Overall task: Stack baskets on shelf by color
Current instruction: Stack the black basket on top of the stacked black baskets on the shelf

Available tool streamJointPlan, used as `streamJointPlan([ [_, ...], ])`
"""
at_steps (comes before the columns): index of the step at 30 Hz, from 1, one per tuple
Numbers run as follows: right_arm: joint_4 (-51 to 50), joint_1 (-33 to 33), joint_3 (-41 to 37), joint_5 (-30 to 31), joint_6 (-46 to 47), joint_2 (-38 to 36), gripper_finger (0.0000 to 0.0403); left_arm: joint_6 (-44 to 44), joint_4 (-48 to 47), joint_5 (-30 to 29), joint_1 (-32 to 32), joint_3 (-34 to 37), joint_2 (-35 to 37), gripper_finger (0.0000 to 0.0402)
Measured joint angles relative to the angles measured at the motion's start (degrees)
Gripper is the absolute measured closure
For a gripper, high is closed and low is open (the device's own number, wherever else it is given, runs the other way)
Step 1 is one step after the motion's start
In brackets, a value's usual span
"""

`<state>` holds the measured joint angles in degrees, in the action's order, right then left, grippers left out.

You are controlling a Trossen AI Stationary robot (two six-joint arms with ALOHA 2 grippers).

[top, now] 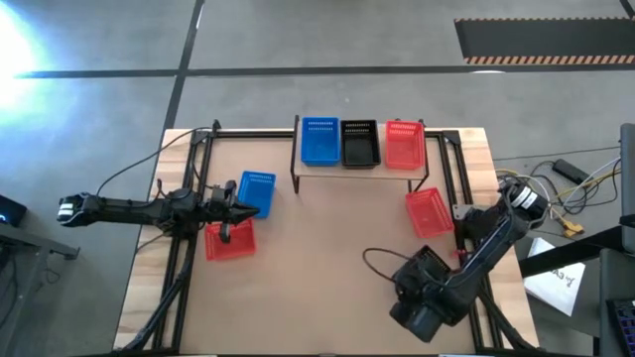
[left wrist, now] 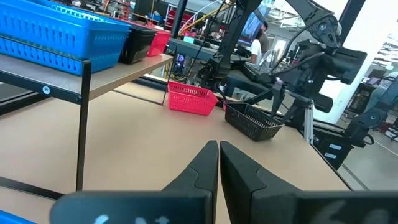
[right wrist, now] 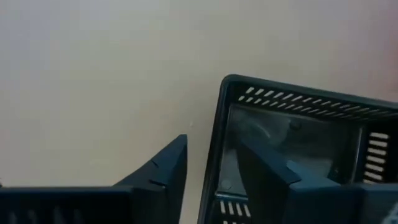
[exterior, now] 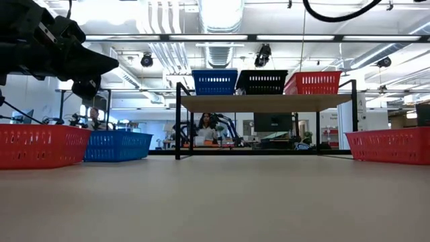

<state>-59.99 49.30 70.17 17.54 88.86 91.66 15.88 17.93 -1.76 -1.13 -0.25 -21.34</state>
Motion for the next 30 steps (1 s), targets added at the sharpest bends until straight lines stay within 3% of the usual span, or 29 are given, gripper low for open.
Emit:
streamJointPlan([
  [8,-0.2,1.1,-0.3,0.0,2.7,0.3,0.0245,0.0,0.0,0.0,0.0,0.0,0.0,0.0402],
  [21,0.4,1.0,-1.0,-5.2,1.6,6.7,0.0301,0.0,0.0,0.0,0.0,0.0,-0.1,0.0402],
  [26,4.1,1.0,-1.0,-4.2,-5.9,7.6,0.0364,0.0,0.0,0.0,0.0,0.0,-0.1,0.0402],
  [30,13.6,0.2,-0.9,0.2,-19.4,7.7,0.0390,0.0,0.0,0.0,0.0,0.0,-0.1,0.0402],
])
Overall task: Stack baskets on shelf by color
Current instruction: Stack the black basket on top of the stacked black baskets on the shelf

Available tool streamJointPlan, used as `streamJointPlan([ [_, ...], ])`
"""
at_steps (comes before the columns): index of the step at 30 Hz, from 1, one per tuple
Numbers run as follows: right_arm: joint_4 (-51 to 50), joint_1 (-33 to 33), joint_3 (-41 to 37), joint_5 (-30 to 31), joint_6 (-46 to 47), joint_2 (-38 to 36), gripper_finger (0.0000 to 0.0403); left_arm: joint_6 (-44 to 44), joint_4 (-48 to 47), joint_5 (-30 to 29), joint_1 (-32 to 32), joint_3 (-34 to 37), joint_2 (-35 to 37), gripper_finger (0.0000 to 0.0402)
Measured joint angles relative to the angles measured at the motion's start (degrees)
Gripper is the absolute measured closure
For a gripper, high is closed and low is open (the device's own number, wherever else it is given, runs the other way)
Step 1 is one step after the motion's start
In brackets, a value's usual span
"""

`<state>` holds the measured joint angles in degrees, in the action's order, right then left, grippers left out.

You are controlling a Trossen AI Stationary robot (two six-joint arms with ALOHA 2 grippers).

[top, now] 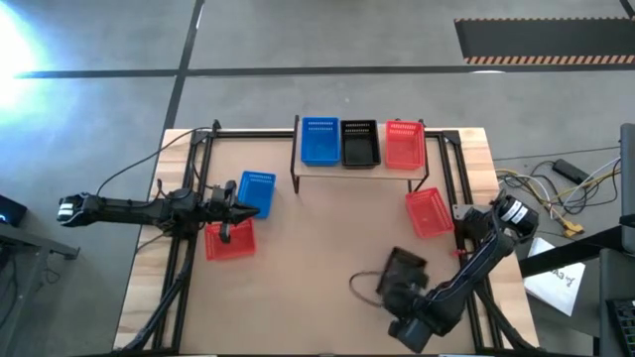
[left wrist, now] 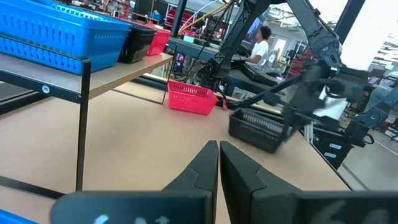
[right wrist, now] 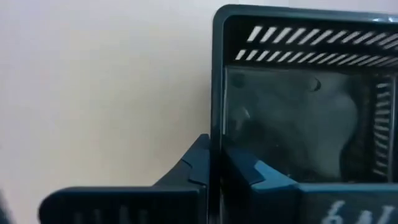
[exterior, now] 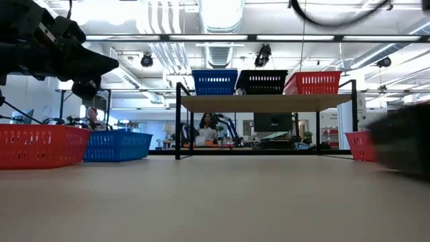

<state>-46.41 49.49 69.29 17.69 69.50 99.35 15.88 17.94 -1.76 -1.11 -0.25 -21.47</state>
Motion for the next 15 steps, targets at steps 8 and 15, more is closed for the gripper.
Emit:
streamJointPlan([
  [8,8.8,-4.5,7.0,7.7,-38.0,-0.2,0.0394,0.0,0.0,0.0,0.0,0.0,-0.1,0.0402],
  [15,-7.4,-10.0,20.6,23.3,-63.7,-0.9,0.0394,0.0,0.0,0.0,0.0,0.0,-0.1,0.0402],
])
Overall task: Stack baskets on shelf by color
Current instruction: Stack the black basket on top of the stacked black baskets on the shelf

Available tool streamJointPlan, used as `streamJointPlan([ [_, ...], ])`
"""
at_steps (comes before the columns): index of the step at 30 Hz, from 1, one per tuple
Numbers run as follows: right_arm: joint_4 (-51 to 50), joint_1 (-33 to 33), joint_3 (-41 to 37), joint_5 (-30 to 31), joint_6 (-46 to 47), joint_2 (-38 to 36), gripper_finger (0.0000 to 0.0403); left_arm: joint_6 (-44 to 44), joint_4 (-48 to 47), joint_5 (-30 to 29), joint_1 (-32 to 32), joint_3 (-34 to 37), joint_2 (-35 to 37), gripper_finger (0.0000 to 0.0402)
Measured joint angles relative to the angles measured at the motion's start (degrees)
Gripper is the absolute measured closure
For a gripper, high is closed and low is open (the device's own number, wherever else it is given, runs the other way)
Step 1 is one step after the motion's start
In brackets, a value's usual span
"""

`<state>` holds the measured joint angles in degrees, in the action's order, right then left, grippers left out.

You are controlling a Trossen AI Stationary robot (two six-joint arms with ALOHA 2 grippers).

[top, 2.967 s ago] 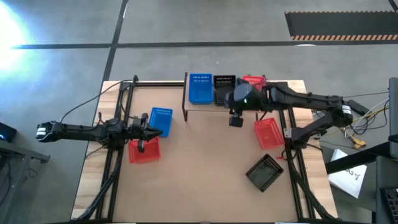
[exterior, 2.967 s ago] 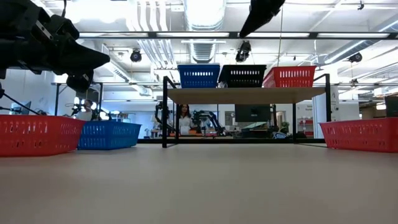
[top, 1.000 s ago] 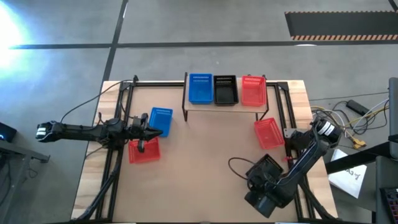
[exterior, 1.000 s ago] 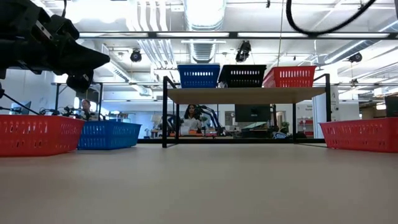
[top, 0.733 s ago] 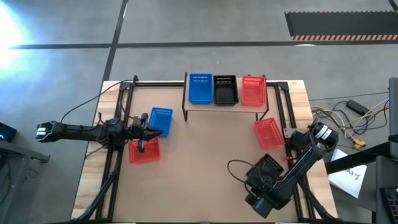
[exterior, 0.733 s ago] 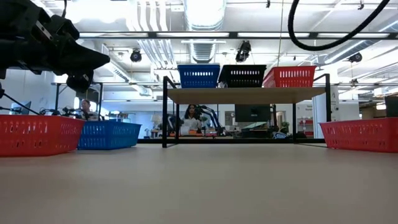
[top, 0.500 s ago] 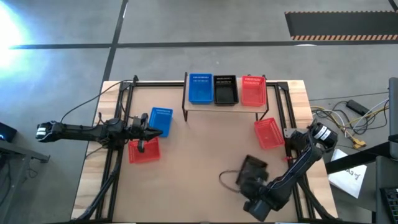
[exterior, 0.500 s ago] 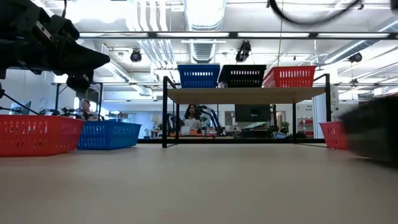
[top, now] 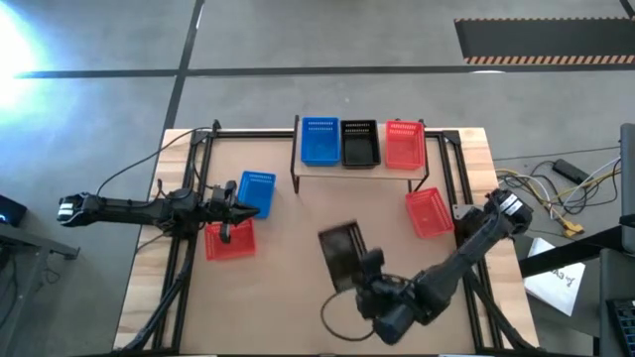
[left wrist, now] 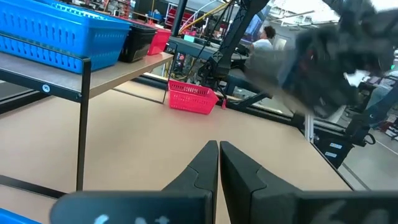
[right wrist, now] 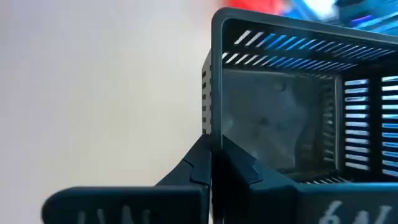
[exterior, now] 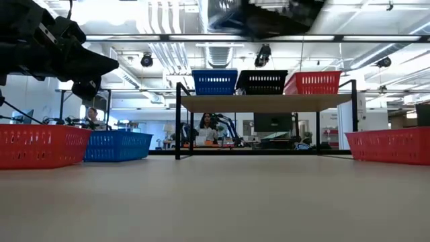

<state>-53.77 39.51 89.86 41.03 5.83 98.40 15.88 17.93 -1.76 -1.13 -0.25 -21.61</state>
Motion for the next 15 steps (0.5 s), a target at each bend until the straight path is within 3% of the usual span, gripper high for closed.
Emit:
streamJointPlan([
  [3,-8.9,-5.1,4.8,4.1,-7.1,-0.9,0.0394,0.0,0.0,0.0,0.0,0.0,0.0,0.0402],
  [8,-18.6,-19.1,9.7,3.8,-14.5,-4.2,0.0394,0.0,0.0,0.0,0.0,0.0,0.0,0.0402],
  [11,-19.3,-28.6,10.7,-0.9,-20.9,-6.4,0.0394,0.0,0.0,0.0,0.0,0.0,0.0,0.0402],
  [15,-18.7,-40.2,11.0,-12.1,-27.8,-8.7,0.0394,0.0,0.0,0.0,0.0,0.0,-0.1,0.0402],
])
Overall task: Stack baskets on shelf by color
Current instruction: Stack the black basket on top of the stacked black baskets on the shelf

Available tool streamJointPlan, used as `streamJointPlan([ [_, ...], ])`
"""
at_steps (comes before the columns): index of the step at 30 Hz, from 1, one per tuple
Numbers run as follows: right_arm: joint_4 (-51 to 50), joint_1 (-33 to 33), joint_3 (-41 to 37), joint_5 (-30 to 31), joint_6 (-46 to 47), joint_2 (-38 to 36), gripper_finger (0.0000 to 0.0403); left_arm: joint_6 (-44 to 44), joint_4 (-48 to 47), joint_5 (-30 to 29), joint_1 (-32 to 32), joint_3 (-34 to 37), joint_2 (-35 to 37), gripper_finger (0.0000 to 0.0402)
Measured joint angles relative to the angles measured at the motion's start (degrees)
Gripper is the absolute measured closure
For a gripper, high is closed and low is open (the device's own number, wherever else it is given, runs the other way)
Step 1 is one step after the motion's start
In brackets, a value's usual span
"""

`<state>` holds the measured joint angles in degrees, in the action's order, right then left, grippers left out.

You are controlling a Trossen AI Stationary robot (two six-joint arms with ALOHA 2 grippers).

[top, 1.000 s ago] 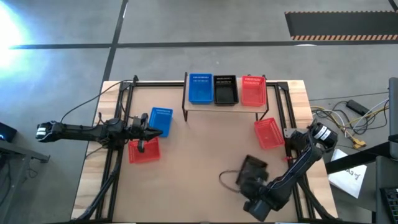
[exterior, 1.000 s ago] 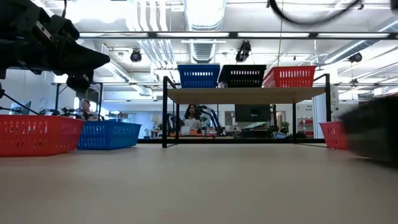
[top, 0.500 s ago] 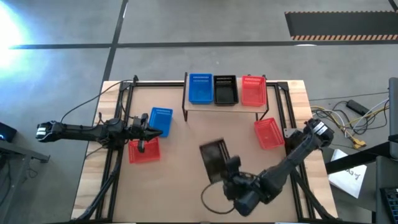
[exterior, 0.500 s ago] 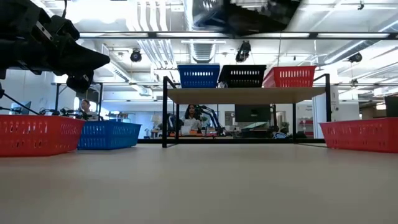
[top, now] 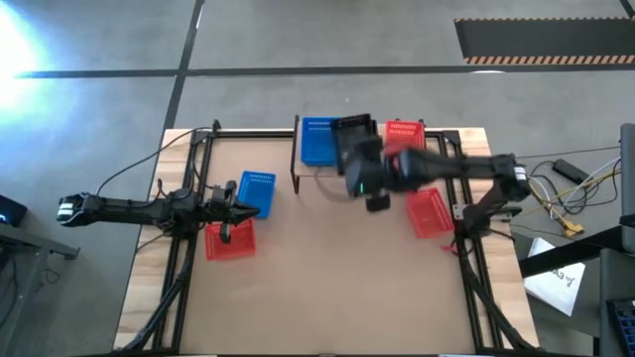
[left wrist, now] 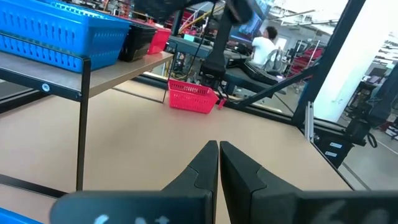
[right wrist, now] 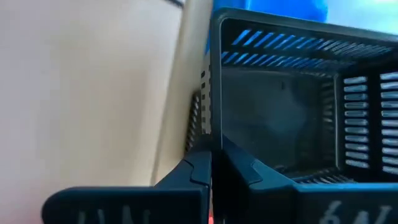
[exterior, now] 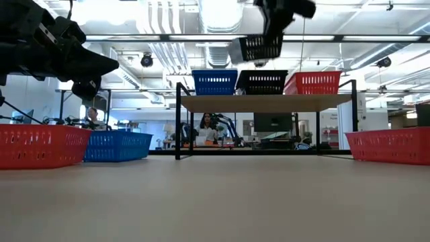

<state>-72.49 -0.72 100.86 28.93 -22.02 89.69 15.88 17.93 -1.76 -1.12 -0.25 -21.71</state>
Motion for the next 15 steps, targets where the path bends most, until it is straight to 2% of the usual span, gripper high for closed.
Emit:
streamJointPlan([
  [3,0.1,-6.5,0.0,-5.3,-2.4,-0.3,0.0394,0.0,0.0,0.0,0.0,0.0,0.0,0.0402],
  [6,0.5,-9.7,0.0,-9.0,-3.7,-0.3,0.0394,0.0,0.0,0.0,0.0,0.0,0.0,0.0402],
  [15,0.8,-11.6,-0.1,-9.9,-3.5,-0.3,0.0394,0.0,0.0,0.0,0.0,0.0,0.0,0.0402],
])
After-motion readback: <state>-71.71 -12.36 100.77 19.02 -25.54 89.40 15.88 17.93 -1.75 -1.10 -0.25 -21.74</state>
